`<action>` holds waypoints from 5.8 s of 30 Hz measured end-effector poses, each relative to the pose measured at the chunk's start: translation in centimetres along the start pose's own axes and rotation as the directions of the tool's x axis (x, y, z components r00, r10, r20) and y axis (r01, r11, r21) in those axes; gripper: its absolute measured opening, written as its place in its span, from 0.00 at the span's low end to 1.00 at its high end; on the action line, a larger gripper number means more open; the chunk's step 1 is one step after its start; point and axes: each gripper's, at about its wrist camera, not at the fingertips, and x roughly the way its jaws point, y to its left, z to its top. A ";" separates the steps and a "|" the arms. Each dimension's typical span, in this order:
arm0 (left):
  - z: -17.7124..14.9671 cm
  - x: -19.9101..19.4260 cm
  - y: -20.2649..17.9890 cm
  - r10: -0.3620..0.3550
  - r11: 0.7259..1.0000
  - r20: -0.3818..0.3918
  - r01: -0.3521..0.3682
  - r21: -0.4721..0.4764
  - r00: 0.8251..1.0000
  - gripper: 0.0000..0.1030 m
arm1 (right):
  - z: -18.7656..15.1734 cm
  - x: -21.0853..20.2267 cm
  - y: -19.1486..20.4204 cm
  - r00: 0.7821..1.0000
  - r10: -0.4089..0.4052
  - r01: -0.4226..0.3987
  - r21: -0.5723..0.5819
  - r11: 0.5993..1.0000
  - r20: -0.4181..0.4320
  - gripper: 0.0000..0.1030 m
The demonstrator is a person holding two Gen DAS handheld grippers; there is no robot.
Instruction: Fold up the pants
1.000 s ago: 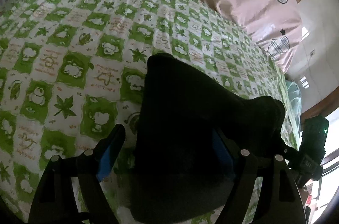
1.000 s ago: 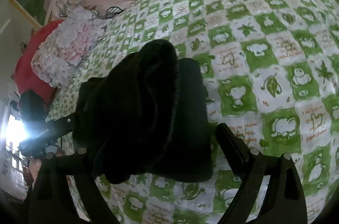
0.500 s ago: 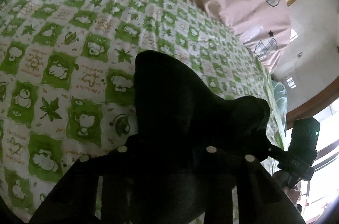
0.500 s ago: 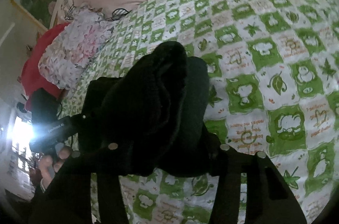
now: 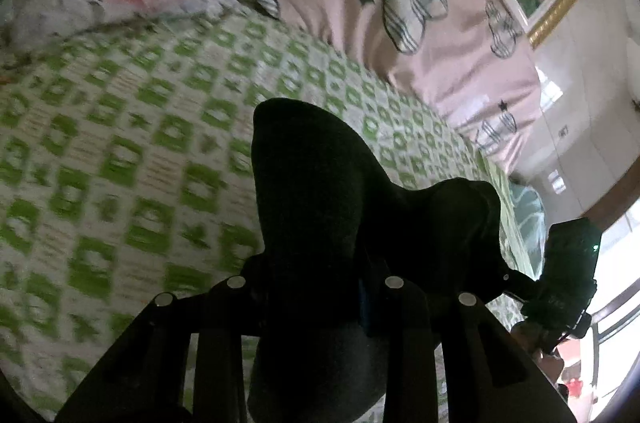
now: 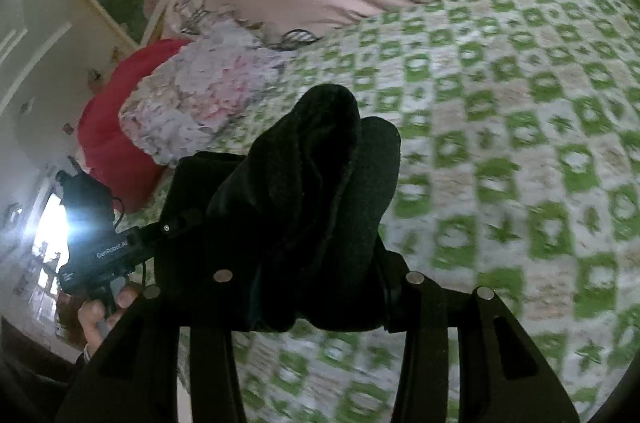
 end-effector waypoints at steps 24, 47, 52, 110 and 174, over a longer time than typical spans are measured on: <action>3.1 -2.1 9.2 0.188 0.980 0.087 -0.181 -0.082 0.978 0.30 | 2.9 12.2 5.7 0.993 0.077 -0.083 -0.067 0.994 -0.091 0.44; 1.7 0.6 12.1 0.297 0.951 0.047 -0.291 -0.100 0.954 0.71 | 2.6 15.2 3.2 0.988 -0.003 -0.012 -0.091 0.996 -0.156 0.77; 1.2 -0.4 11.6 0.332 0.941 0.060 -0.326 -0.089 0.941 0.71 | 2.4 14.1 4.6 0.989 -0.019 -0.002 -0.139 0.990 -0.144 0.77; -6.3 -4.0 5.2 0.504 0.844 0.200 -0.528 0.094 0.840 0.81 | -4.0 9.1 9.4 0.991 -0.123 0.096 -0.396 0.913 -0.044 0.86; -6.0 -3.7 5.4 0.527 0.823 0.248 -0.561 0.090 0.813 0.82 | -3.9 11.4 10.1 0.995 -0.096 0.089 -0.399 0.913 0.002 0.86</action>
